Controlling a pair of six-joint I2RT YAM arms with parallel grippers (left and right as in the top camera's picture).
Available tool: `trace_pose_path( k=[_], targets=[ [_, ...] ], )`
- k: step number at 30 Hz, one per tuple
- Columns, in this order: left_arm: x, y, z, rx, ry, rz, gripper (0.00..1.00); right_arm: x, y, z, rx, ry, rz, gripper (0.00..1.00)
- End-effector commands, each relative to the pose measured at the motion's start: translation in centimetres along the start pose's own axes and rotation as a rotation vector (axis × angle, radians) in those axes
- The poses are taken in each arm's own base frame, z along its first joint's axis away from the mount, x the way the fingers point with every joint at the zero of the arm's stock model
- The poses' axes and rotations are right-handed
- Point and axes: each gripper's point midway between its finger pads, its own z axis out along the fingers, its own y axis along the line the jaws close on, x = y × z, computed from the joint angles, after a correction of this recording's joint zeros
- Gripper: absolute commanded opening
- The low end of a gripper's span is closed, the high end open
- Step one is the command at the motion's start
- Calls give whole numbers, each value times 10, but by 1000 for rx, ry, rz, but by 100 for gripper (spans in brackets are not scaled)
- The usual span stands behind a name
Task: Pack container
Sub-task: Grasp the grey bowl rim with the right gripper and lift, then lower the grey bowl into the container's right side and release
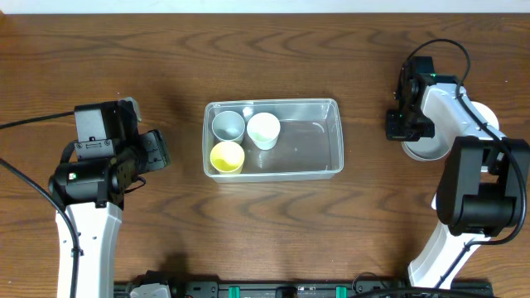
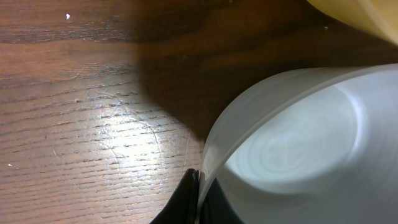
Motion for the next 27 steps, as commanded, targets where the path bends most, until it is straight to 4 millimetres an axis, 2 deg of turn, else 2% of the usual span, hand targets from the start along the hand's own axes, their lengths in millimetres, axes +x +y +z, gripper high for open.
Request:
trace_pose_path(
  k=[1,3,6,11,15,19,23,27],
  targets=[
    [0,0,1,5,3,-9,61,-6,9,-10,-30,-28,-17,1],
    [0,0,1,5,3,-8,61,-9,23,-24,-84,-58,-70,1],
    [0,0,1,5,3,-9,61,-13,43,-59,-144,-128,-150,1],
    [0,0,1,5,2,-9,61,-15,73,-139,-167,-326,-291,1],
    [-1,0,1,6,0,-9,61,-1,113,-187,-193,-465,-507,1],
    [-1,0,1,6,-1,-8,61,20,156,-200,-213,-499,-681,1],
    [-1,0,1,6,0,-9,61,37,196,-193,-258,-477,-779,1],
    [-1,0,1,6,0,-9,61,45,221,-176,-288,-430,-809,1]
  ],
)
